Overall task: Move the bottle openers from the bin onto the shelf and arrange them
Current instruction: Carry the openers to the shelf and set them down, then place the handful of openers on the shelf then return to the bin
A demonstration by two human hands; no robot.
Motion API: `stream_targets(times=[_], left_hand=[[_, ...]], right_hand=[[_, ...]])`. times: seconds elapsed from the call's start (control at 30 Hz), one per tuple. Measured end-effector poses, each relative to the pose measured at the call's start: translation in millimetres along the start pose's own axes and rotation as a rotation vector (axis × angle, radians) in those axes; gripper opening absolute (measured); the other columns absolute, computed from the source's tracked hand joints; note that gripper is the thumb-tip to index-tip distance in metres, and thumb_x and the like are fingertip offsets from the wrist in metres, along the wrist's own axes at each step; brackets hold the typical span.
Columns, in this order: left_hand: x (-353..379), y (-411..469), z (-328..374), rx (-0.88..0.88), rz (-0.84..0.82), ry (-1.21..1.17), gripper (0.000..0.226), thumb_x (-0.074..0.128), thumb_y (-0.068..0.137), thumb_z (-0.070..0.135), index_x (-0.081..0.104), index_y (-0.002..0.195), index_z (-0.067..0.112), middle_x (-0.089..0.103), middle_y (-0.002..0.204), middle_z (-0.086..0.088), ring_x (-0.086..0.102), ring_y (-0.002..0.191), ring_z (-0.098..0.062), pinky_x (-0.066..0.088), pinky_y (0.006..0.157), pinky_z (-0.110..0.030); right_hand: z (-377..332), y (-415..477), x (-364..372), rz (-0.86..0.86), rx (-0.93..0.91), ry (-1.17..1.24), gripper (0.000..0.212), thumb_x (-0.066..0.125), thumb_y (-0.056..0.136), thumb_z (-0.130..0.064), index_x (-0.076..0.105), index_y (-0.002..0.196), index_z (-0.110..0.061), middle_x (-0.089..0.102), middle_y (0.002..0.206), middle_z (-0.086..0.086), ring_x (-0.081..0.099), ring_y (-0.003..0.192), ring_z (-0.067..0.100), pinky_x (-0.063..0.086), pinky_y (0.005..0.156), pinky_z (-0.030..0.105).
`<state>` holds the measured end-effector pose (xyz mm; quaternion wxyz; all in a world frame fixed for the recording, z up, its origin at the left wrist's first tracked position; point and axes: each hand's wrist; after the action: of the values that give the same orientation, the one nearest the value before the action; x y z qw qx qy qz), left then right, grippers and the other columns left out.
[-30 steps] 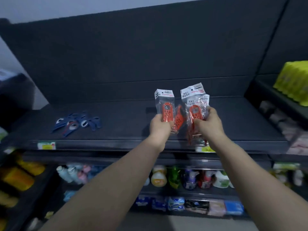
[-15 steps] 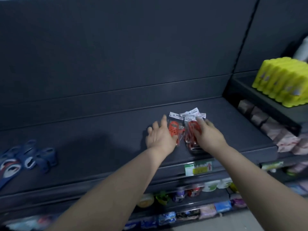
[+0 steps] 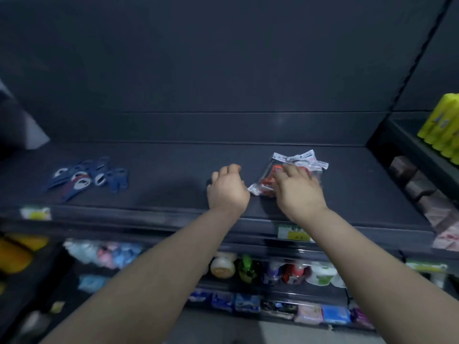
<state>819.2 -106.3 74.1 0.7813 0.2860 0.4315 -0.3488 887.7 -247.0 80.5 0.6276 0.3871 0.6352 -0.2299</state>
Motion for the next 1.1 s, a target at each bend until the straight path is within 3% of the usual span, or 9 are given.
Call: stream_targets(times=[0.2, 0.37, 0.57, 0.77, 0.9, 1.1], left_hand=[[-37, -96, -78, -0.216, 0.126, -0.003, 0.033, 0.048, 0.093, 0.015, 0.051, 0.126, 0.016, 0.063, 0.118, -0.007, 0.055, 0.11, -0.027, 0.047, 0.082, -0.038], [-79, -197, -157, -0.569, 0.142, 0.096, 0.031, 0.047, 0.089, 0.015, 0.052, 0.119, 0.016, 0.063, 0.117, -0.014, 0.057, 0.113, -0.034, 0.046, 0.088, -0.039], [-138, -322, -248, -0.878, 0.158, 0.115, 0.029, 0.05, 0.087, 0.018, 0.051, 0.115, 0.013, 0.063, 0.118, -0.015, 0.058, 0.113, -0.036, 0.046, 0.089, -0.039], [-188, -432, -329, -1.059, 0.198, 0.118, 0.026, 0.05, 0.09, 0.013, 0.05, 0.116, 0.008, 0.067, 0.109, -0.017, 0.063, 0.105, -0.034, 0.049, 0.084, -0.038], [-230, -500, -384, -1.195, 0.339, 0.086, 0.028, 0.048, 0.089, 0.012, 0.052, 0.117, 0.012, 0.065, 0.114, -0.018, 0.06, 0.108, -0.036, 0.048, 0.086, -0.039], [-275, -584, -450, -1.414, 0.363, 0.111, 0.027, 0.052, 0.091, 0.024, 0.055, 0.114, 0.011, 0.066, 0.112, -0.014, 0.061, 0.106, -0.035, 0.048, 0.083, -0.038]], right_hand=[[-73, -46, 6, -0.019, -0.415, 0.091, 0.029, 0.044, 0.097, -0.029, 0.056, 0.122, -0.022, 0.059, 0.118, 0.003, 0.051, 0.115, 0.027, 0.044, 0.086, 0.036], [-164, -92, 30, -0.171, -0.722, 0.105, 0.028, 0.041, 0.098, -0.026, 0.055, 0.122, -0.02, 0.058, 0.116, 0.001, 0.052, 0.108, 0.022, 0.046, 0.08, 0.035], [-286, -157, 39, -0.234, -1.022, 0.12, 0.019, 0.043, 0.096, -0.022, 0.057, 0.107, -0.018, 0.061, 0.108, 0.004, 0.055, 0.102, 0.026, 0.048, 0.077, 0.035], [-422, -239, 43, -0.291, -1.25, 0.17, 0.025, 0.042, 0.098, -0.029, 0.056, 0.117, -0.021, 0.059, 0.115, 0.003, 0.054, 0.108, 0.025, 0.046, 0.08, 0.036], [-511, -296, 50, -0.347, -1.365, 0.154, 0.017, 0.046, 0.096, -0.02, 0.056, 0.109, -0.022, 0.06, 0.108, 0.003, 0.056, 0.097, 0.026, 0.05, 0.075, 0.038], [-601, -351, 68, -0.419, -1.43, 0.169, 0.028, 0.045, 0.095, -0.02, 0.055, 0.122, -0.021, 0.06, 0.114, 0.005, 0.057, 0.105, 0.026, 0.052, 0.082, 0.038]])
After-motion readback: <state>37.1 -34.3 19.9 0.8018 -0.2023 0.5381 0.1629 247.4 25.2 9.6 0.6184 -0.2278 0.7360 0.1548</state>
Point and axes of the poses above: each hand's wrist, its own y-axis towards the middle knuckle, its own x-axis out of the palm, z = x × y
